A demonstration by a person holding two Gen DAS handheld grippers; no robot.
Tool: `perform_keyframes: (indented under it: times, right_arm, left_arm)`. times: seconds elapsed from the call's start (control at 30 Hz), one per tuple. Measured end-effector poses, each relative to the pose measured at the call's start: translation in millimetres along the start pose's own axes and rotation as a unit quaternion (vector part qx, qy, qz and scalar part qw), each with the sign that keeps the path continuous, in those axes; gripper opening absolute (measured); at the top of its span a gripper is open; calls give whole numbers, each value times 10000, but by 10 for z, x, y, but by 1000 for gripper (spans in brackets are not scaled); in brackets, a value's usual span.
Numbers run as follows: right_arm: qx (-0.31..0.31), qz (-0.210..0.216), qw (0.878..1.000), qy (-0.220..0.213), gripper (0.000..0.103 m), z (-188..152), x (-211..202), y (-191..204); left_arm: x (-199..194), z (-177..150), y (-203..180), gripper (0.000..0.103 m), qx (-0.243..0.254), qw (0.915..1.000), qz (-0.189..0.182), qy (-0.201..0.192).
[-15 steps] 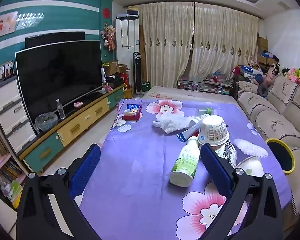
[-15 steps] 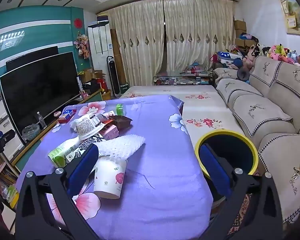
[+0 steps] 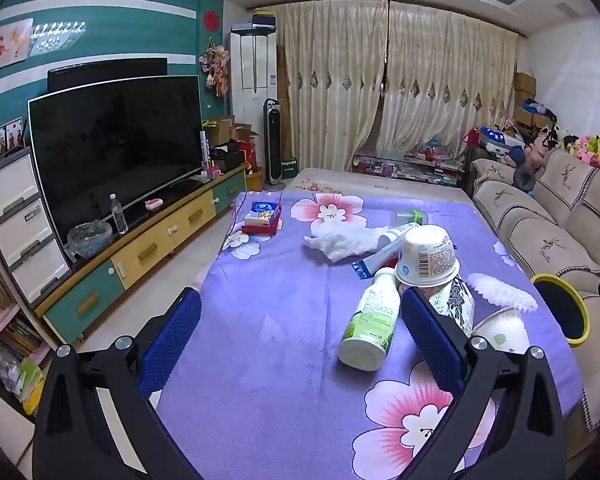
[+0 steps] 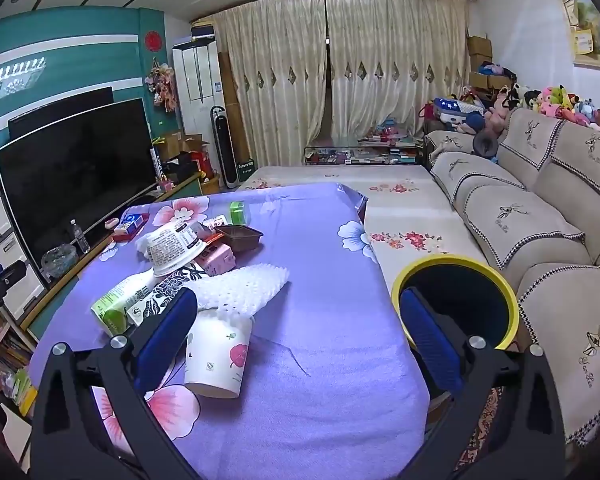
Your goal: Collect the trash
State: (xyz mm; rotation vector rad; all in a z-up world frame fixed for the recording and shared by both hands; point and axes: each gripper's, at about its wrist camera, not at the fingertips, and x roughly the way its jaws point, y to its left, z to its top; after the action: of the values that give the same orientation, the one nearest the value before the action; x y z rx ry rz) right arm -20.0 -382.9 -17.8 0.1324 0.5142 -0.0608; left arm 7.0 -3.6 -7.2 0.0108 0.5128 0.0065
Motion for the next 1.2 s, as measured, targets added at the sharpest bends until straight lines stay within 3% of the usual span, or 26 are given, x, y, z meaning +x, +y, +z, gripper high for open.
perform_keyframes:
  times: [1.2]
  right_arm:
    - [-17, -38, 10000, 68, 97, -71, 135, 70]
  left_arm:
    - [-14, -21, 5, 98, 4, 10000, 18, -8]
